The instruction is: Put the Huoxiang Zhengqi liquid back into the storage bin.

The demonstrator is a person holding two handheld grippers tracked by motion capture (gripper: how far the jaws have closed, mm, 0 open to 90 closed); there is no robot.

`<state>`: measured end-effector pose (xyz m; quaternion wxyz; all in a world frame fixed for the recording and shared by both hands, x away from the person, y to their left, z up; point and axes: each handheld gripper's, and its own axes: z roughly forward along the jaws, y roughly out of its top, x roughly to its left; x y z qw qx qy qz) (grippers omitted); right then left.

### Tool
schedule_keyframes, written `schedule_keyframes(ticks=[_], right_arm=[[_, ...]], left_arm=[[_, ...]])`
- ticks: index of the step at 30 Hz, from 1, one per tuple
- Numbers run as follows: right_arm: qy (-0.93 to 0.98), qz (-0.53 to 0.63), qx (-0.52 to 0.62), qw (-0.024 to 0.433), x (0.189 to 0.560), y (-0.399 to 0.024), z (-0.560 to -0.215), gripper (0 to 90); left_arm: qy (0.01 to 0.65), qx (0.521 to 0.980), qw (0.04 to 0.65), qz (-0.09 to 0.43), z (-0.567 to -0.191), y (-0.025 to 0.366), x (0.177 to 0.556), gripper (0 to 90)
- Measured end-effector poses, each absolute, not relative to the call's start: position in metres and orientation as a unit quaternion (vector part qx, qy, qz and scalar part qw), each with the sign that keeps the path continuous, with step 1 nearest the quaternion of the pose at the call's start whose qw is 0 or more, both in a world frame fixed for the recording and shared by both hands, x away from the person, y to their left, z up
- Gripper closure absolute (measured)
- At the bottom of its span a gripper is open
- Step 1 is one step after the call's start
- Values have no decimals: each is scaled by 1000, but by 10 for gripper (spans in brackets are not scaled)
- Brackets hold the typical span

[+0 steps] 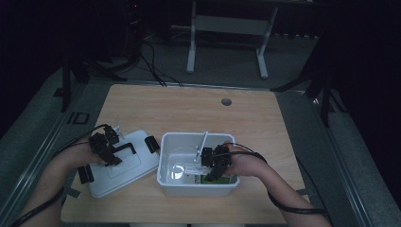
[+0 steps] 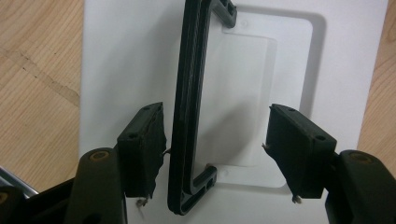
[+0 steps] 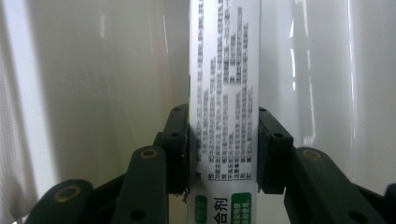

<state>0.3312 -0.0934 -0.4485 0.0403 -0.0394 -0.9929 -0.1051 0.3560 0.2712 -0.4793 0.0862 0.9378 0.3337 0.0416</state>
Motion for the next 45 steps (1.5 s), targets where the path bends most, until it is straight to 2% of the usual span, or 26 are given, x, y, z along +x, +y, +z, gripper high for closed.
schedule_keyframes(ticks=[5, 9, 21, 32, 40, 45], right_arm=[[-994, -99, -37, 39, 330, -93, -450, 610], [-993, -109, -37, 40, 329, -95, -440, 580], [-989, -137, -46, 21, 329, -108, -402, 571], [-983, -173, -59, 4, 332, -130, -384, 547], [-977, -201, -75, -17, 334, -152, -372, 455], [-972, -217, -87, -32, 335, -166, -367, 379]], left_arm=[[334, 938, 88, 42, -478, 271, 356, 380], [333, 938, 87, 43, -477, 271, 355, 380], [331, 939, 88, 40, -476, 268, 355, 380], [332, 939, 87, 33, -477, 268, 355, 397], [337, 938, 83, 26, -478, 268, 357, 426], [336, 938, 75, 27, -478, 268, 359, 482]])
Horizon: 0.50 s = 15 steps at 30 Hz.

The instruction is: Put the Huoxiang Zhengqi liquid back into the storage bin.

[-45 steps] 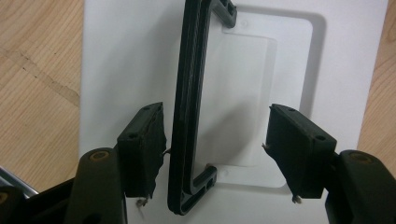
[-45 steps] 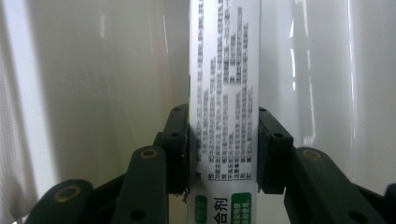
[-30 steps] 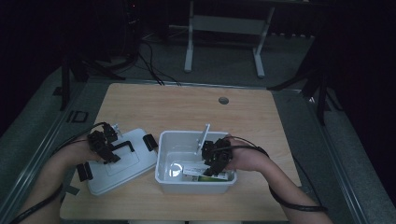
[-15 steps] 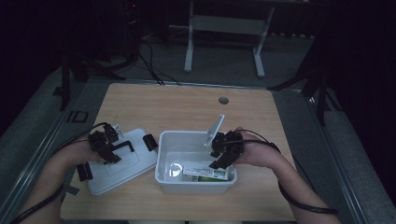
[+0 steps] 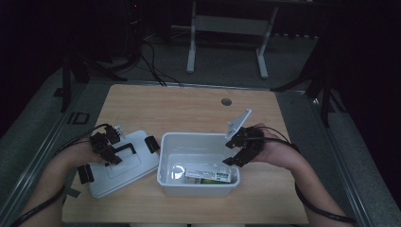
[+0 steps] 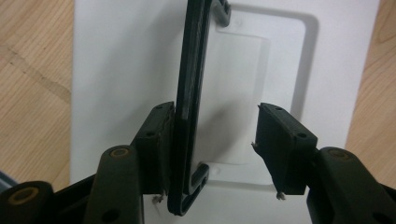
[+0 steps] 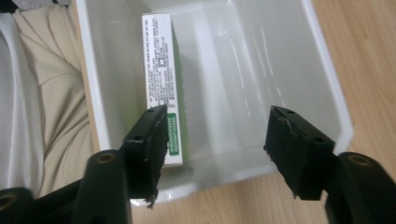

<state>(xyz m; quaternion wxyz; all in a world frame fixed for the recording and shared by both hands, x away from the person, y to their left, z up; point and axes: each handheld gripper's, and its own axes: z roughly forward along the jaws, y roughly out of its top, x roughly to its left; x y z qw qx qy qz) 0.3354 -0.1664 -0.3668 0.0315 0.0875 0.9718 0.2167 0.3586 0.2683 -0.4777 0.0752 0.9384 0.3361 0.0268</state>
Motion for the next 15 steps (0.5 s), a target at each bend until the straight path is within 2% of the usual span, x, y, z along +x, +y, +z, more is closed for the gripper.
schedule_keyframes(ticks=[6, 11, 15], right_arm=[[967, 227, 106, 48, 338, -184, -368, 292], [962, 226, 137, 67, 342, -199, -376, 221], [955, 243, 157, 61, 347, -213, -381, 168]], left_arm=[[324, 942, 77, 31, -477, 266, 357, 579], [324, 943, 72, 31, -478, 265, 358, 626], [333, 939, 79, 22, -479, 266, 358, 632]])
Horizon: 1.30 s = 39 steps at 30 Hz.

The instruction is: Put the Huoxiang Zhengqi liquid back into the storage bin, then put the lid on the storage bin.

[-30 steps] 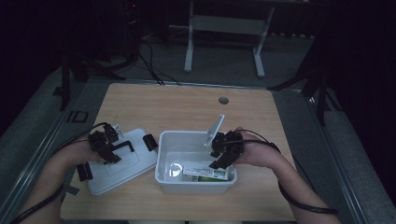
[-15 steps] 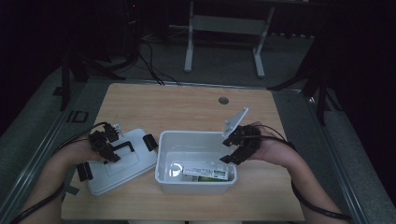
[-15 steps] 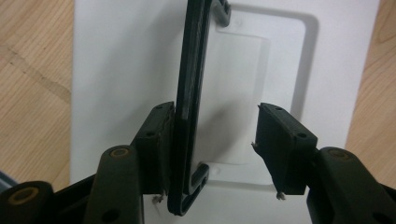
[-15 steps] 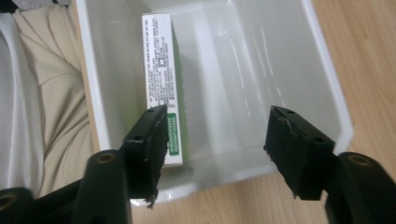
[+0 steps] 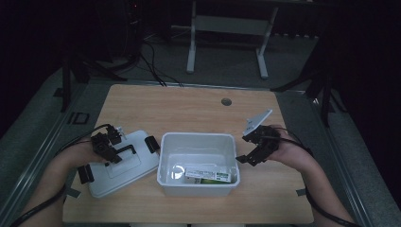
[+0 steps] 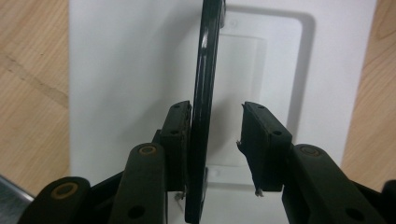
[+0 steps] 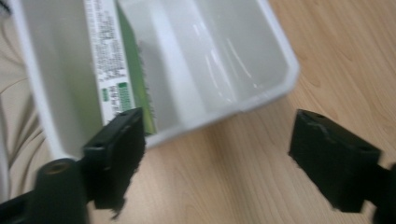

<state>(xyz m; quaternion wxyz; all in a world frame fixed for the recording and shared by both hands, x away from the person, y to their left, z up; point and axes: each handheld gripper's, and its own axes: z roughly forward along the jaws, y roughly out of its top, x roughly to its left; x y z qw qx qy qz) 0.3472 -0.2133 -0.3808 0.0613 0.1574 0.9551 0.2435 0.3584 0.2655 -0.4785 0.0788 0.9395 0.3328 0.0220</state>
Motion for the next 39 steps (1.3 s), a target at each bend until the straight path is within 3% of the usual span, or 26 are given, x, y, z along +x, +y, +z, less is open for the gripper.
schedule_keyframes(ticks=[7, 16, 28, 39], right_arm=[[955, 223, 177, 84, 354, -232, -404, 149], [947, 225, 215, 82, 360, -254, -432, 153], [943, 208, 251, 63, 363, -271, -470, 153], [940, 217, 256, 62, 362, -273, -469, 153]], left_arm=[[328, 942, 72, 15, -483, 265, 358, 678], [314, 946, 70, 31, -483, 264, 359, 826], [327, 940, 86, 43, -473, 272, 359, 843], [322, 941, 96, 52, -433, 285, 342, 843]])
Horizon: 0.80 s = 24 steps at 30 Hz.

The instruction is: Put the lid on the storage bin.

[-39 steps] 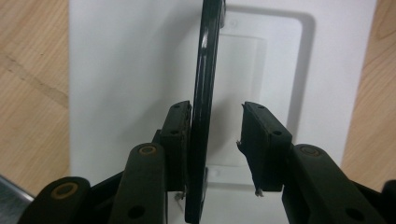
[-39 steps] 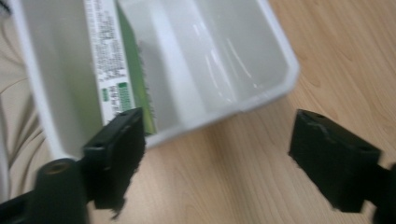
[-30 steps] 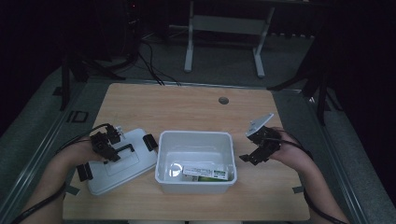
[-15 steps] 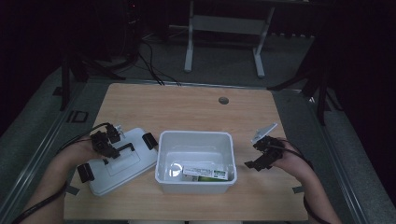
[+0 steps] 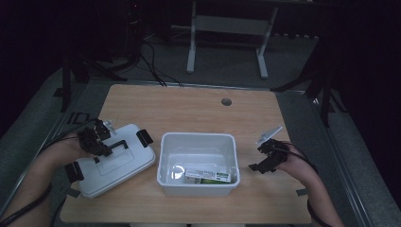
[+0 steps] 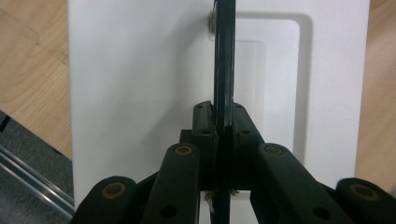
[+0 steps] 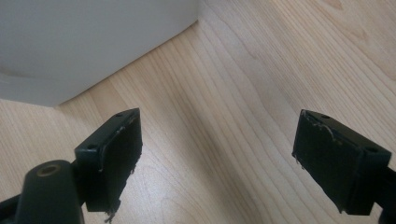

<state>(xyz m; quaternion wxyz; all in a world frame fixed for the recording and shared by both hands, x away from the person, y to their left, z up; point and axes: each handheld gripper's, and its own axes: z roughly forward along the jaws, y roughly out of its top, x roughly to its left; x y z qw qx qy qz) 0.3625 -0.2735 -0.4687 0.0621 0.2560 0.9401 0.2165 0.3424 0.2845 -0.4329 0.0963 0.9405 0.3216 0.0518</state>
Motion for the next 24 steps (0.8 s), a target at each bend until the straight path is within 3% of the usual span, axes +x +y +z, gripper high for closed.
schedule_keyframes(ticks=[24], right_arm=[[939, 216, 262, 59, 361, -277, -473, 153]], left_arm=[[282, 948, 119, 86, -348, 273, 326, 843]])
